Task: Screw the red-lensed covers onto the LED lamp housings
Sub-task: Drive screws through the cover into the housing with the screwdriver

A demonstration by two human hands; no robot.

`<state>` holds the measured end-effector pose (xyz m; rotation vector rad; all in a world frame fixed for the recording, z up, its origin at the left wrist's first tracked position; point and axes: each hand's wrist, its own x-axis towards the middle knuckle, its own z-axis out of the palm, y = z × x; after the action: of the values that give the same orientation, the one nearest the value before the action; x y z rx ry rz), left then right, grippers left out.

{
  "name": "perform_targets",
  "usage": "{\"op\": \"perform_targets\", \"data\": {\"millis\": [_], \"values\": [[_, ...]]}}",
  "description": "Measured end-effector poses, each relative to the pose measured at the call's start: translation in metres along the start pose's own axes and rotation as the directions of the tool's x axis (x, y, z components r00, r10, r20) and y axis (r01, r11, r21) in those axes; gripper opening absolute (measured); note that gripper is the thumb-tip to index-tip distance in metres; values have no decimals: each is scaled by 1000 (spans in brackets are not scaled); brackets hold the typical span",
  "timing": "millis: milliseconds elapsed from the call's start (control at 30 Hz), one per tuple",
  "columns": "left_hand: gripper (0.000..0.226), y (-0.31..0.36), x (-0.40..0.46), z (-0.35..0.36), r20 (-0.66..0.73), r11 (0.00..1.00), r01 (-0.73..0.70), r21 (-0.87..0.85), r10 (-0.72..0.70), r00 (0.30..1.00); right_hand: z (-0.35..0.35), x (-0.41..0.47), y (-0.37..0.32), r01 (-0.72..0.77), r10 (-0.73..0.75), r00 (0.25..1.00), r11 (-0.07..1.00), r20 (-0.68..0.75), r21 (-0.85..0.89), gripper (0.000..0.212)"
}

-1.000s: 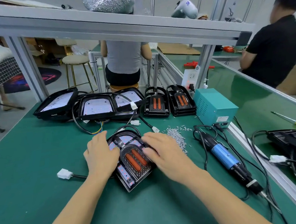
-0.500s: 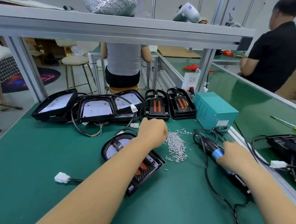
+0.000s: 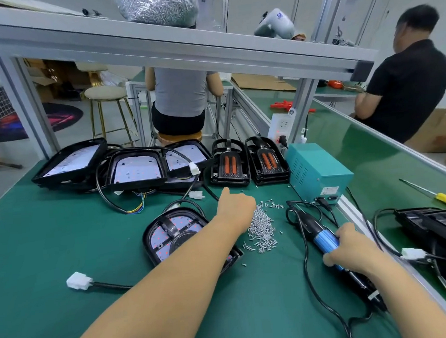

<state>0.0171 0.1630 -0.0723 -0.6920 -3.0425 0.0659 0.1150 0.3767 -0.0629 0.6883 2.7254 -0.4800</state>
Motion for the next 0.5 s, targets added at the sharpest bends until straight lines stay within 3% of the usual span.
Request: {"op": "perform_targets", "data": {"millis": [133,333,433,500], "values": [[36,3,-1,-1,19,1000,1,4,-1,1000,5,5,2,8,-7,1000,1000,-12,29,71],[30,9,-2,5,67,998,14,63,-19,998,10,7,-1,17,-17,999,1000,-42,-16,45],[14,8,-3,9,111,994,-8,112,-4,994,8,10,1,51,-42,997,990,-71,134,42],[17,8,-2,9,124,992,-27,125,11,992,5,9,-1,85,-68,995,953,-66,290,40]]}}
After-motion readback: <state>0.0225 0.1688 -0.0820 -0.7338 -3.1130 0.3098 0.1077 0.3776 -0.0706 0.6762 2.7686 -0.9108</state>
